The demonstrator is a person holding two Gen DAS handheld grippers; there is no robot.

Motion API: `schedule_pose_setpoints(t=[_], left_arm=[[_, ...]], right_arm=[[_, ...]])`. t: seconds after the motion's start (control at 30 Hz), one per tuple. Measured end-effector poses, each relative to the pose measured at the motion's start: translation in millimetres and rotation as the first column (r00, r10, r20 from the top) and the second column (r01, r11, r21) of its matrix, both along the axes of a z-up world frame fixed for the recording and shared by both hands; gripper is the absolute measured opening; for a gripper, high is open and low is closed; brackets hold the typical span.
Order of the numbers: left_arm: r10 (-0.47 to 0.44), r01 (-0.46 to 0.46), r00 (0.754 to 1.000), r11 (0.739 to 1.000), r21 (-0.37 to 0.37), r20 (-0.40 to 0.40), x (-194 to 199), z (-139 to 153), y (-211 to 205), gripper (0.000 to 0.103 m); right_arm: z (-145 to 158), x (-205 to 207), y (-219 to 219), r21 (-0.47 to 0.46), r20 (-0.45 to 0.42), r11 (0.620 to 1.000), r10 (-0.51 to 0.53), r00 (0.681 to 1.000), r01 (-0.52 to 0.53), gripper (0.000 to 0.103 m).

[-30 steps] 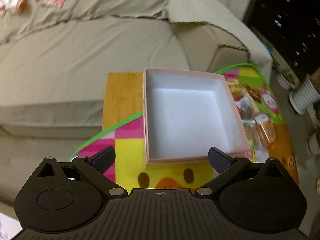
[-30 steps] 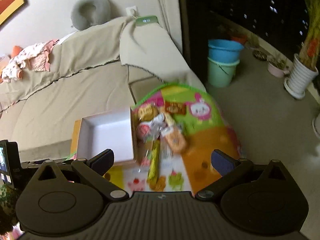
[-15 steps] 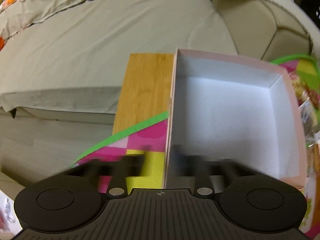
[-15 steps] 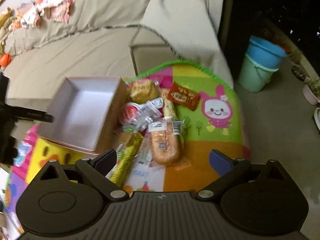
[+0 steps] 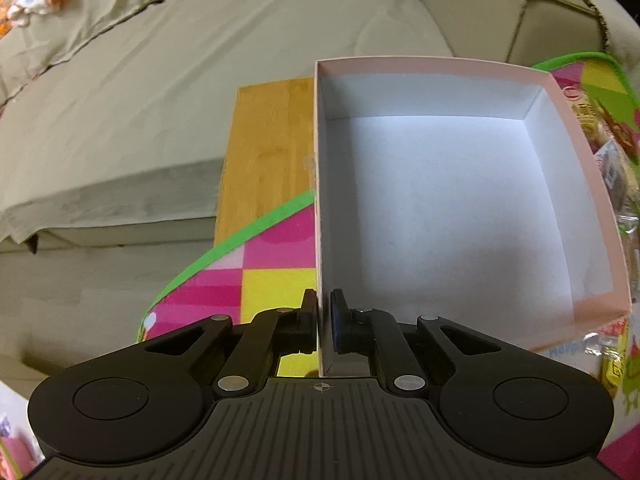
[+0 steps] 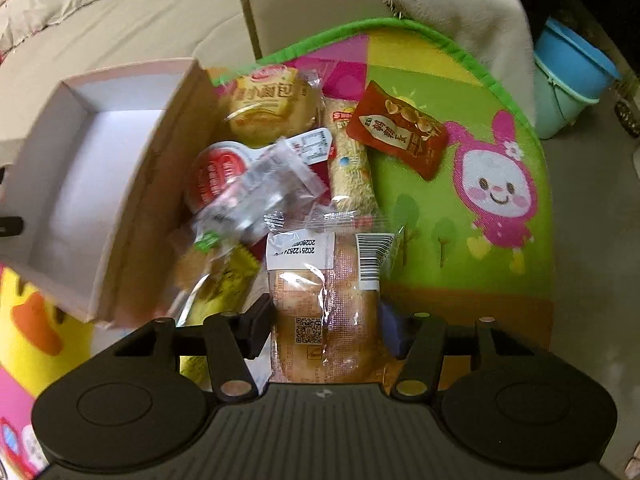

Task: Organize objects
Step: 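Grip the pink box wall with the left tool while the right tool grasps the bread bun, then carry the bread bun into the pink box and release it with the right tool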

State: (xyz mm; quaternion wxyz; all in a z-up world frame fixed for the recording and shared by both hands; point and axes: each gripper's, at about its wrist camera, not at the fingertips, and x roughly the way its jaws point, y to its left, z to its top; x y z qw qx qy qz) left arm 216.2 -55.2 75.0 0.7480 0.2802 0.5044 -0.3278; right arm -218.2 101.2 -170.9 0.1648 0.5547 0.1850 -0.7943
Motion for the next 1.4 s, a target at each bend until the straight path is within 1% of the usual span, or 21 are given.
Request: schedule_pose_setpoints(t=[0.03, 0.1, 0.23, 0.33, 0.43, 0.5, 0.53, 0.6, 0.67, 0.7, 0.73, 0.83, 0.93, 1.0, 1.03, 1.1, 1.13, 1.27, 1.3, 1.33, 1.4], left_arm=[[-0.031, 0.031, 0.999, 0.999, -0.010, -0.009, 1.6, 0.4, 1.5, 0.008], [-0.045, 0.044, 0.999, 0.999, -0.029, -0.030, 5.5, -0.2, 3.5, 0.008], [-0.153, 0.151, 0.988, 0.987, -0.049, -0.035, 6.9, -1.4, 6.3, 0.007], [-0.170, 0.164, 0.983, 0.983, -0.084, -0.064, 9.6, -0.7, 13.6, 0.008], [-0.177, 0.165, 0.978, 0.980, -0.114, -0.106, 15.5, -2.4, 19.6, 0.009], [-0.208, 0.193, 0.972, 0.973, -0.126, -0.113, 18.2, -3.0, 20.1, 0.010], [-0.244, 0.229, 0.963, 0.965, -0.131, -0.114, 20.4, -2.5, 21.7, 0.010], [-0.251, 0.235, 0.961, 0.963, -0.135, -0.117, 24.9, -1.9, 25.5, 0.010], [-0.268, 0.251, 0.955, 0.958, -0.138, -0.125, 28.6, -1.6, 28.2, 0.010], [-0.278, 0.261, 0.953, 0.956, -0.134, -0.123, 29.4, -1.1, 28.6, 0.010], [-0.286, 0.271, 0.950, 0.954, -0.128, -0.124, 30.2, -0.8, 28.9, 0.010], [-0.306, 0.288, 0.942, 0.949, -0.130, -0.142, 33.9, 1.4, 32.9, 0.010], [-0.322, 0.304, 0.936, 0.944, -0.129, -0.145, 34.3, 2.8, 32.6, 0.010], [-0.325, 0.309, 0.935, 0.943, -0.124, -0.144, 33.1, 3.8, 31.7, 0.010], [-0.350, 0.334, 0.925, 0.934, -0.123, -0.147, 33.1, 3.5, 31.4, 0.010], [-0.345, 0.329, 0.926, 0.937, -0.122, -0.153, 34.6, 2.6, 29.4, 0.010], [-0.401, 0.385, 0.903, 0.915, -0.123, -0.156, 35.2, 2.6, 28.5, 0.009], [-0.401, 0.386, 0.904, 0.915, -0.120, -0.150, 32.8, 2.4, 24.7, 0.009], [-0.406, 0.392, 0.902, 0.912, -0.116, -0.143, 30.5, 2.5, 24.2, 0.009], [-0.430, 0.417, 0.893, 0.902, -0.112, -0.137, 28.9, 1.8, 24.8, 0.009], [-0.426, 0.414, 0.896, 0.904, -0.105, -0.129, 26.1, 1.3, 25.4, 0.008]], right_arm=[[7.9, 6.6, 2.2, -0.019, 0.004, 1.000, -0.017, 1.000, 0.017, 0.055], [29.1, 23.4, 5.4, -0.051, 0.010, 0.998, -0.047, 0.999, 0.048, 0.054], [75.8, 66.6, -4.4, -0.052, 0.016, 0.993, -0.110, 0.994, 0.110, 0.054], [108.6, 100.1, -20.4, -0.061, 0.053, 0.984, -0.167, 0.985, 0.170, 0.054], [134.6, 119.4, -49.5, -0.054, 0.052, 0.985, -0.159, 0.986, 0.162, 0.054], [153.1, 121.8, -78.7, -0.098, 0.026, 0.984, -0.146, 0.989, 0.148, 0.054], [160.7, 119.6, -93.4, -0.134, 0.013, 0.981, -0.141, 0.990, 0.142, 0.054], [172.4, 107.8, -124.1, -0.229, 0.002, 0.962, -0.150, 0.989, 0.147, 0.054], [174.1, 88.3, -153.3, -0.333, 0.015, 0.929, -0.168, 0.986, 0.163, 0.058], [171.2, 79.3, -166.4, -0.342, 0.011, 0.924, -0.180, 0.984, 0.172, 0.066], [167.7, 72.4, -178.2, -0.328, -0.007, 0.926, -0.199, 0.980, 0.185, 0.069], [166.8, 71.2, -192.2, -0.298, -0.056, 0.934, -0.221, 0.974, 0.195, 0.070], [171.1, 91.6, -171.4, -0.320, -0.068, 0.926, -0.231, 0.971, 0.198, 0.078], [166.5, 106.1, -147.1, -0.276, -0.080, 0.933, -0.264, 0.961, 0.233, 0.078], [162.2, 113.4, -132.1, -0.243, -0.081, 0.934, -0.289, 0.954, 0.263, 0.078], [152.4, 124.9, -106.0, -0.192, -0.079, 0.929, -0.336, 0.938, 0.316, 0.078], [145.9, 130.3, -93.1, -0.164, -0.078, 0.924, -0.361, 0.929, 0.345, 0.078], [128.0, 146.2, -45.8, -0.102, -0.046, 0.892, -0.447, 0.894, 0.441, 0.078], [124.9, 149.2, -38.1, -0.096, -0.041, 0.889, -0.453, 0.891, 0.447, 0.078], [123.7, 151.8, -33.7, -0.091, -0.037, 0.887, -0.458, 0.888, 0.453, 0.078], [115.0, 151.6, -27.1, -0.073, -0.034, 0.901, -0.431, 0.901, 0.428, 0.078]])
